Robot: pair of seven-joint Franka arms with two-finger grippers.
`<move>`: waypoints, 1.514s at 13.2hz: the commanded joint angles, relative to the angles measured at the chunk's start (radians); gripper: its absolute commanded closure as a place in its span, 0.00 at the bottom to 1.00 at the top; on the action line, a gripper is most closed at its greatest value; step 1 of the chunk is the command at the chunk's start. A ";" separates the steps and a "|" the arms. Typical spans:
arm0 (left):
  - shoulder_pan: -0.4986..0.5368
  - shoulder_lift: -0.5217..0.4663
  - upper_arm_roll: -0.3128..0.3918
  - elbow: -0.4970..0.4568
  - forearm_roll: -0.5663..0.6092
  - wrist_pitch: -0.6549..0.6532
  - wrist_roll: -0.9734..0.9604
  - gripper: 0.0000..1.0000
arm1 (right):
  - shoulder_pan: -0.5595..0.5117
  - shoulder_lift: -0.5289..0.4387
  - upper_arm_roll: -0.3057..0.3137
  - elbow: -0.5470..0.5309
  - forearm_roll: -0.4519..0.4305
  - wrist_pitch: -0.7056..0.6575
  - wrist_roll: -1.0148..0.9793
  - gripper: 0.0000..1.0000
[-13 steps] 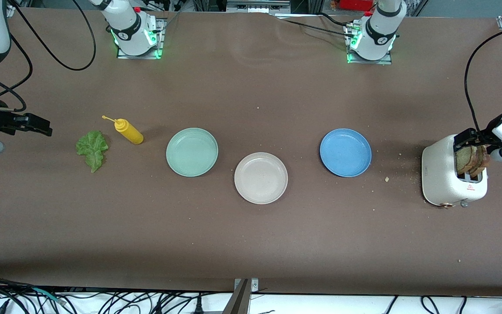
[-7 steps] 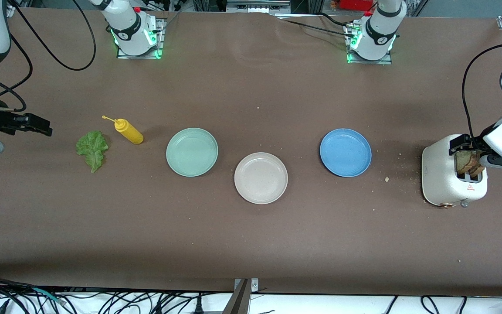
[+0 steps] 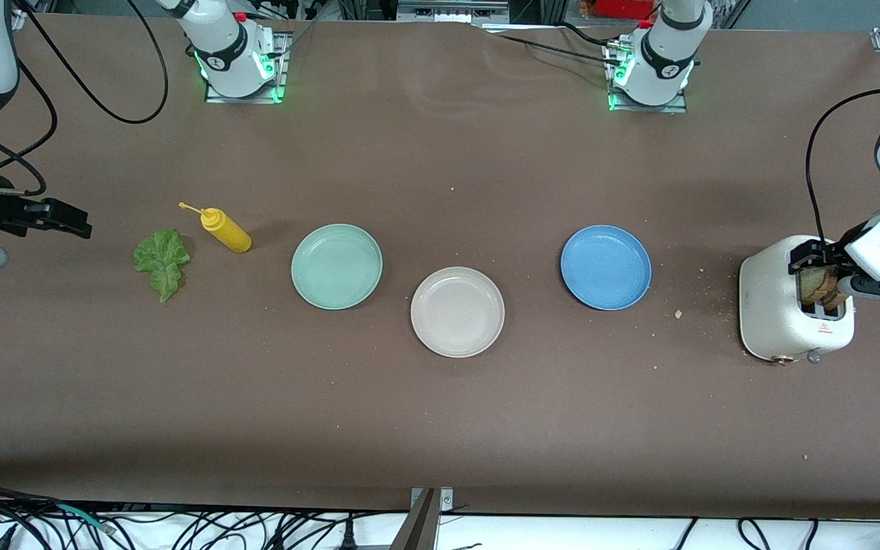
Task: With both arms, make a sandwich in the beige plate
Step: 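Grasp the toast slice with the left gripper and lift it out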
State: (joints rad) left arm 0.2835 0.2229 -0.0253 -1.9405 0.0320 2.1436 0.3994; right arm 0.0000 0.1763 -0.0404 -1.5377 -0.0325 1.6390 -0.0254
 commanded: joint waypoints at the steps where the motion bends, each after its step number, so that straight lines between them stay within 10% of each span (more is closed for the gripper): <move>1: 0.014 -0.005 -0.005 -0.008 0.022 -0.005 0.051 0.89 | -0.005 -0.011 0.001 -0.010 0.020 0.004 0.007 0.00; 6: 0.033 -0.016 -0.004 0.027 0.022 -0.063 0.182 1.00 | -0.005 -0.011 0.001 -0.010 0.020 0.004 0.007 0.00; 13: 0.007 -0.004 -0.010 0.388 0.020 -0.539 0.188 1.00 | -0.005 -0.011 0.001 -0.010 0.020 0.004 0.007 0.00; 17: -0.073 0.004 -0.012 0.423 -0.004 -0.623 0.072 1.00 | -0.005 -0.011 -0.006 -0.010 0.020 0.004 0.007 0.00; 20: -0.121 0.013 -0.012 0.425 -0.191 -0.651 -0.028 1.00 | -0.005 -0.009 -0.006 -0.010 0.022 0.004 0.007 0.00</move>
State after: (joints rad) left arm 0.1883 0.2140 -0.0428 -1.5451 -0.0671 1.5271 0.4300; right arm -0.0001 0.1765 -0.0453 -1.5377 -0.0323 1.6390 -0.0254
